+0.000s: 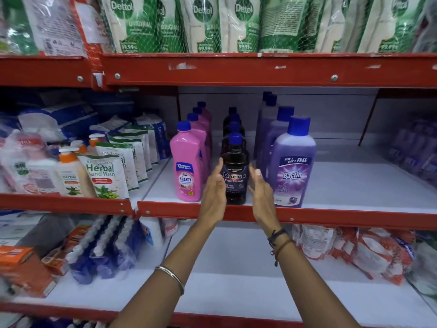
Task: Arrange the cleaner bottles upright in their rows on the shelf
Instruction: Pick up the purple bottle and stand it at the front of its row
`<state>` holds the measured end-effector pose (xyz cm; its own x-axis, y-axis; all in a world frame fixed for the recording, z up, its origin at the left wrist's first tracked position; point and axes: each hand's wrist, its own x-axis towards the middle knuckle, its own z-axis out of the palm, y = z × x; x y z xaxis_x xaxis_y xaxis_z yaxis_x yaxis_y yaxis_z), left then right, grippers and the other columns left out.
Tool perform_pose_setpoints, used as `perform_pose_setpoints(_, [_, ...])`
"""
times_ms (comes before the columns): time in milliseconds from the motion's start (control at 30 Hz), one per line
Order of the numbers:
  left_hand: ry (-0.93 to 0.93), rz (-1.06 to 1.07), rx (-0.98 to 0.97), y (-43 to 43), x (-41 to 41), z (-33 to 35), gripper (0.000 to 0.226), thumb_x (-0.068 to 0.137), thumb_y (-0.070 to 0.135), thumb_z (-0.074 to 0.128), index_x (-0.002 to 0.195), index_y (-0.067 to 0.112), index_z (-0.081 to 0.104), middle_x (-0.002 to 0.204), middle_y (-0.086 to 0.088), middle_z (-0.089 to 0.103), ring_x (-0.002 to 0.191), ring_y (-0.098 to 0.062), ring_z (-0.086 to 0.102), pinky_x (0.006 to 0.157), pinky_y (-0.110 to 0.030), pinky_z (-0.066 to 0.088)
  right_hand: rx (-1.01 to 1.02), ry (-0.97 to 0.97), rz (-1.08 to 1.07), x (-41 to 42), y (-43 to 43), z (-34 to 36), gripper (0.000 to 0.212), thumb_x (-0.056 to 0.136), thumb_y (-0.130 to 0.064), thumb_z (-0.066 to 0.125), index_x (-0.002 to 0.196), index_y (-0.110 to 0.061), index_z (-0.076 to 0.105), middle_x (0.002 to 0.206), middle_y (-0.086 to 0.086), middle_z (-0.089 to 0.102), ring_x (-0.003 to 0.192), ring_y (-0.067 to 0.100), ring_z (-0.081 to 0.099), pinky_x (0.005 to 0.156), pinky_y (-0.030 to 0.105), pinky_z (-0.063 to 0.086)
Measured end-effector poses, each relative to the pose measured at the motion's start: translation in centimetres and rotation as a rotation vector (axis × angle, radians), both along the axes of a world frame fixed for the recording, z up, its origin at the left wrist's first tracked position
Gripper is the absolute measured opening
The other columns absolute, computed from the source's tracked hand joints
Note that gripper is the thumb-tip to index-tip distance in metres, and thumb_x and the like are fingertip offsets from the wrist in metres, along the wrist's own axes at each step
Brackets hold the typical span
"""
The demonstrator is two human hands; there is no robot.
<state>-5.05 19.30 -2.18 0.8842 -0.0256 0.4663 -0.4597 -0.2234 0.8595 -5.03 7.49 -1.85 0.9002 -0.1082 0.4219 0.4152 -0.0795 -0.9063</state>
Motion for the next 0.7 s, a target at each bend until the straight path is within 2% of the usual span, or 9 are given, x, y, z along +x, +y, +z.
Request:
perform_pose_setpoints(67, [0.003,-0.025,0.035,0.3,-0.5,0.0,0.059,0.07,0.085,0.006,0.126,0.069,0.013,0.147,0.028,0.017,0.144,-0.003,0.016,0.121,-0.049,0.015,0.014,-0.006,-0.022,-0.5,0.0,0.0,0.038,0.099,-0.043,0.026,0.133,-0.036,0.042,0.117,-0.031,0.052,0.114,-0.005,0.052,0.086,0.002,0.04])
perform_pose_setpoints(200, [-0.008,-0.032,0.021,0.7,-1.1,-0.5,0.071,0.069,0.086,0.007,0.134,0.057,0.015,0.146,0.027,0.02,0.141,0.001,0.018,0.121,-0.045,0.016,0.07,-0.002,-0.013,-1.7,0.0,-0.2,0.045,0.101,-0.033,0.025,0.138,-0.014,0.043,0.125,-0.009,0.052,0.116,0.005,0.052,0.084,0.002,0.043])
perform_pose_setpoints(300, [0.006,-0.031,0.031,0.8,-1.4,-0.6,0.076,0.069,0.086,0.007,0.138,0.054,0.014,0.147,0.025,0.02,0.143,-0.002,0.018,0.121,-0.045,0.016,0.07,-0.001,-0.01,-2.4,0.2,0.1,0.045,0.101,-0.032,0.025,0.138,-0.014,0.042,0.124,-0.008,0.052,0.113,0.007,0.053,0.077,0.001,0.045])
perform_pose_setpoints(367, [0.025,-0.05,0.05,1.1,-1.5,-0.5,0.08,0.066,0.087,0.005,0.139,0.054,0.013,0.147,0.025,0.02,0.143,-0.005,0.017,0.121,-0.045,0.015,0.086,0.016,-0.009,-2.3,0.1,0.1,0.048,0.1,-0.04,0.025,0.138,-0.017,0.044,0.129,-0.007,0.052,0.121,0.012,0.053,0.089,0.009,0.046])
perform_pose_setpoints(433, [0.03,-0.064,0.034,1.5,-1.6,-0.5,0.083,0.066,0.087,0.005,0.14,0.052,0.017,0.148,0.024,0.021,0.144,-0.006,0.018,0.121,-0.045,0.016,0.078,0.014,-0.078,-2.4,0.3,-0.1,0.059,0.094,-0.056,0.025,0.137,-0.023,0.045,0.141,-0.004,0.049,0.13,0.014,0.048,0.108,0.031,0.041])
perform_pose_setpoints(500, [-0.037,0.011,-0.042,2.2,-1.8,-0.6,0.083,0.071,0.085,0.008,0.141,0.045,0.027,0.149,0.018,0.028,0.142,-0.006,0.024,0.12,-0.042,0.02,0.057,-0.068,-0.252,-2.9,1.1,-0.3,0.065,0.087,-0.061,0.025,0.135,-0.023,0.047,0.142,-0.002,0.049,0.131,0.011,0.045,0.113,0.04,0.035])
perform_pose_setpoints(600, [-0.14,0.199,-0.258,4.5,-1.4,-0.1,0.081,0.076,0.081,0.013,0.14,0.036,0.033,0.15,0.006,0.032,0.137,-0.007,0.032,0.116,-0.036,0.029,0.057,-0.295,-0.312,-4.3,3.3,0.0,0.053,0.091,-0.045,0.027,0.131,-0.018,0.05,0.136,0.0,0.053,0.129,0.01,0.047,0.11,0.036,0.039])
perform_pose_setpoints(667, [-0.13,0.241,-0.361,6.5,-0.4,0.8,0.088,0.07,0.086,0.014,0.141,0.037,0.03,0.154,0.0,0.024,0.135,-0.008,0.032,0.108,-0.026,0.036,0.027,-0.328,-0.136,-4.5,5.5,0.4,0.052,0.092,-0.041,0.027,0.133,-0.018,0.048,0.139,0.002,0.052,0.131,0.01,0.047,0.109,0.029,0.038])
perform_pose_setpoints(700, [-0.102,0.227,-0.38,7.4,0.3,1.2,0.095,0.065,0.089,0.014,0.143,0.035,0.028,0.155,0.0,0.021,0.132,-0.006,0.033,0.1,-0.016,0.041,0.004,-0.286,-0.038,-4.3,6.7,0.7,0.053,0.092,-0.043,0.026,0.136,-0.019,0.045,0.142,0.0,0.05,0.132,0.006,0.045,0.11,0.025,0.037])
